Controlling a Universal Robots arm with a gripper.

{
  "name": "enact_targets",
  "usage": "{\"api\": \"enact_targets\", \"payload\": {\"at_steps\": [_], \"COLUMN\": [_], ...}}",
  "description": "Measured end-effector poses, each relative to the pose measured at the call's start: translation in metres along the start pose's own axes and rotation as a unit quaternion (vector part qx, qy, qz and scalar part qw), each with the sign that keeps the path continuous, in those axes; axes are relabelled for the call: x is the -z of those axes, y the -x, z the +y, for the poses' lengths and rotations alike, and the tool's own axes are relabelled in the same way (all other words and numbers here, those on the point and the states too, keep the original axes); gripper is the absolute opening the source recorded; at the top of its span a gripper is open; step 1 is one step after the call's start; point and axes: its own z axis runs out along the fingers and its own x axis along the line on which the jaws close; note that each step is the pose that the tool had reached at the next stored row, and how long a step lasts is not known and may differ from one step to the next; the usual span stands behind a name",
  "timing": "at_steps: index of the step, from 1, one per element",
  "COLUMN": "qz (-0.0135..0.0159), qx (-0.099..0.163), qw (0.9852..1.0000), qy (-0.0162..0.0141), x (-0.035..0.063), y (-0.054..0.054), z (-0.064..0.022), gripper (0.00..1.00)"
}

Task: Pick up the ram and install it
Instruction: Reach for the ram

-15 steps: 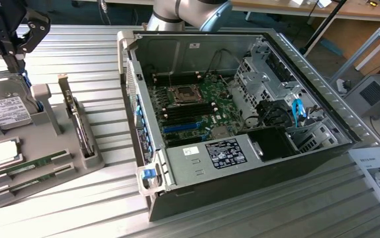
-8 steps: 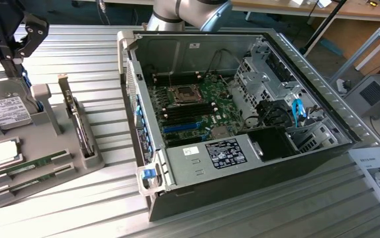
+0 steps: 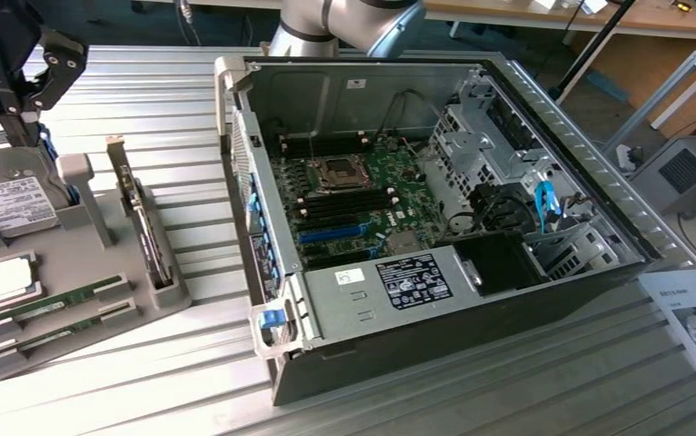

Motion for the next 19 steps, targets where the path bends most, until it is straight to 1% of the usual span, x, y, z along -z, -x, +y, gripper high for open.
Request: {"api": "enact_targets", "payload": {"at_steps": [7,15,19], "qz": [0.0,0.0,0.0], "qx": [0.0,0.001,0.001], "qw": [1.0,1.0,1.0], "qy": [0.0,0.0,0.0], "x": [-0.0001,-0.0001,0.0], "y": [-0.0027,-0.0031,-0.0035], "z": [-0.0008,-0.0009,-0.0033], "gripper": [0.11,0.11,0.11]}}
